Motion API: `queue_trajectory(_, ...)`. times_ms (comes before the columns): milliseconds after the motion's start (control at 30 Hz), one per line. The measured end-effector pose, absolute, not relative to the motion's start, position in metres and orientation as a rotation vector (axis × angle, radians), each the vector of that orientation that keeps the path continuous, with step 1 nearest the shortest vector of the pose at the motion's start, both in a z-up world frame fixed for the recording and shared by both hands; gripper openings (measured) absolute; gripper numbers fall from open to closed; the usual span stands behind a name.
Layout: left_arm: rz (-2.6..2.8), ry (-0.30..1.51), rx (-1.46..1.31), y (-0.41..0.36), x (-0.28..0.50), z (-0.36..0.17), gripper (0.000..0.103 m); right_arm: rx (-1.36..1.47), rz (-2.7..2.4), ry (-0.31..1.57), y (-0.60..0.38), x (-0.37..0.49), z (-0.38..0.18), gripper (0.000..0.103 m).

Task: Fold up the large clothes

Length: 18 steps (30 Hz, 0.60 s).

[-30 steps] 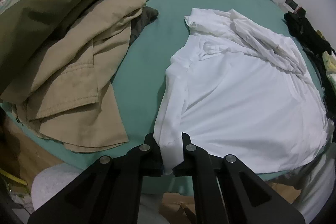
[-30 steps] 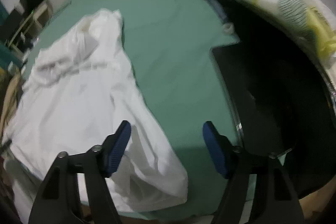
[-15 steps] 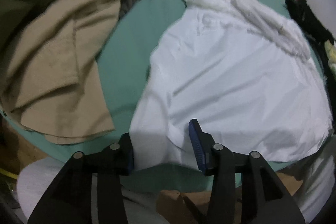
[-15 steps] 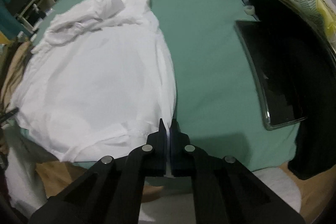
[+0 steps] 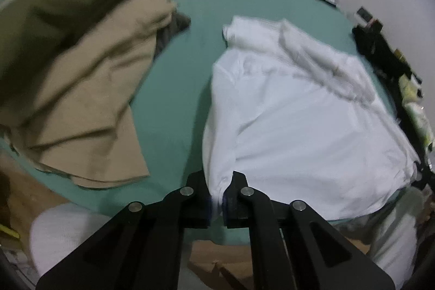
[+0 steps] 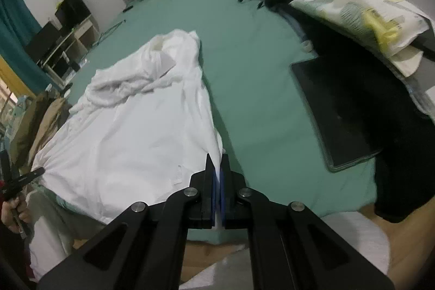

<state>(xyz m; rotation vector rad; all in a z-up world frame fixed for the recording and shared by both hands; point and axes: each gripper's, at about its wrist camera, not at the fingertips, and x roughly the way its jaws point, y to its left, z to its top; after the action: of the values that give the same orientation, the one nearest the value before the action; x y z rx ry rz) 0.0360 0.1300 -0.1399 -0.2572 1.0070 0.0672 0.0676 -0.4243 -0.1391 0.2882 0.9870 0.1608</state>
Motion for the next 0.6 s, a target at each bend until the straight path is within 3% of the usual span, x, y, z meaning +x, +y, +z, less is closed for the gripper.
queue_trajectory(267,0.073,0.896,-0.253,0.125,0.028,-0.091,0.006,0.263,0.154,0.915,-0.437,0.064,-0.11,0.002)
queue_trajectory(600,0.093,0.839,-0.306,0.129,0.017,-0.069,0.006,0.239,0.147,0.876,-0.453,0.058,-0.086,0.002)
